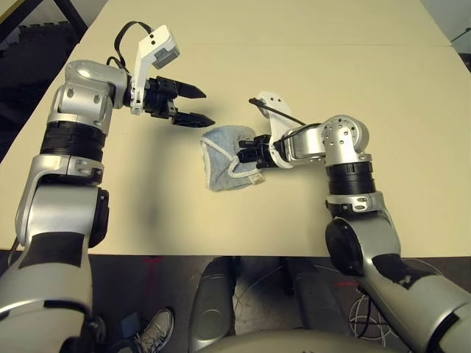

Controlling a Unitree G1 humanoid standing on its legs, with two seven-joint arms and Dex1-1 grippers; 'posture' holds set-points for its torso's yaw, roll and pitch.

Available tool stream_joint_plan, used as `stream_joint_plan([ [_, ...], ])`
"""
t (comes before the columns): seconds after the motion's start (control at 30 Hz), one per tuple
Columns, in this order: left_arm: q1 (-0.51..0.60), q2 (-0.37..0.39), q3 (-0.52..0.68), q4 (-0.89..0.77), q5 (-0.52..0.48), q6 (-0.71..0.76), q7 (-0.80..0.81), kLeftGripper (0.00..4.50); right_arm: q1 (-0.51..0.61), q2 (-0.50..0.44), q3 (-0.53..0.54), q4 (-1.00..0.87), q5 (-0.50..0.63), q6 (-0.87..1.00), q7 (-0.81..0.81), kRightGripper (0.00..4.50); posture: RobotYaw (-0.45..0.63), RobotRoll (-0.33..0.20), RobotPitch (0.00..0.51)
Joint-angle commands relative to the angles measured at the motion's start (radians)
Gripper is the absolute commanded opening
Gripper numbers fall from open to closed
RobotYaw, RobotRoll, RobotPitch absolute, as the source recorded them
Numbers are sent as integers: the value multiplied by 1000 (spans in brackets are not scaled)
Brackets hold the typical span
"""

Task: Wipe the water off the table with a rag.

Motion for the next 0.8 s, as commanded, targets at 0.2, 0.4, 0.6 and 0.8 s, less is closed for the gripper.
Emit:
stream_joint_plan([
  [0.2,21,3,11,-16,-7,12,0,4500,13,-268,-40,-46,-57,64,53,32,24,0,277],
  [0.4,23,1,15,3,-5,1,10,4500,113,-484,16,-127,-38,64,128,32,7,0,272],
  [0.6,20,-5,16,19,-5,-8,19,4500,184,-644,28,-143,-56,64,199,32,-5,0,265],
  [0.8,7,-25,34,81,0,-47,71,4500,215,-778,76,-84,-96,-3,288,32,-19,0,255],
])
